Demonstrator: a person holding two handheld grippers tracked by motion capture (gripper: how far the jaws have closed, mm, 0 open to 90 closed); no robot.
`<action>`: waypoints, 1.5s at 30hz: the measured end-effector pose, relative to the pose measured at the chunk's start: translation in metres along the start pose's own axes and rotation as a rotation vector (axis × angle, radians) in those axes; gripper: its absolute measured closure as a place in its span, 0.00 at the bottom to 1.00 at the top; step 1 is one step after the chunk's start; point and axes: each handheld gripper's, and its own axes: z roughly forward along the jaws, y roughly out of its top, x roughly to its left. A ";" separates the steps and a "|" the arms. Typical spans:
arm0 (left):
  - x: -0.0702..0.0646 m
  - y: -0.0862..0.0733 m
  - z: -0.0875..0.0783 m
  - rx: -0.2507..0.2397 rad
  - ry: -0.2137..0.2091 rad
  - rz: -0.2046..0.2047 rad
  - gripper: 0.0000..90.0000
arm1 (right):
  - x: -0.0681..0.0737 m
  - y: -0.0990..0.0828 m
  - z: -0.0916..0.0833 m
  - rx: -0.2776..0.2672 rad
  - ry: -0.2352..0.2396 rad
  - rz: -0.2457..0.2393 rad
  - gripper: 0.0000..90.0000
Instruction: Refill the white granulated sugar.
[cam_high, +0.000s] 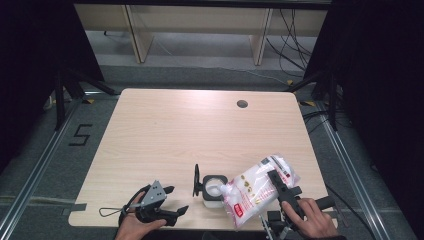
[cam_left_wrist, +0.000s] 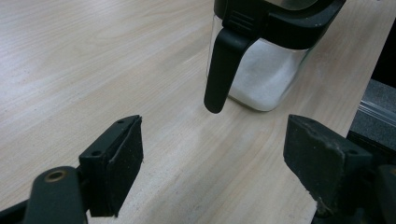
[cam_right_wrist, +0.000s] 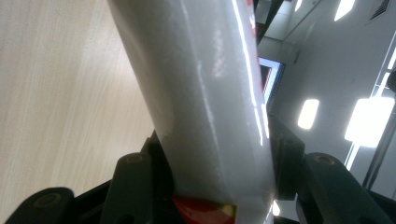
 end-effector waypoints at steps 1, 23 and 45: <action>0.000 0.000 0.000 0.001 0.001 -0.002 0.22 | 0.000 0.000 0.001 -0.002 0.004 0.003 0.61; -0.001 0.000 0.000 -0.002 0.003 -0.023 0.22 | 0.018 0.001 0.013 -0.006 0.078 0.016 0.65; -0.001 0.000 0.000 0.001 0.002 -0.026 0.22 | 0.034 -0.011 0.030 -0.040 0.231 0.189 0.67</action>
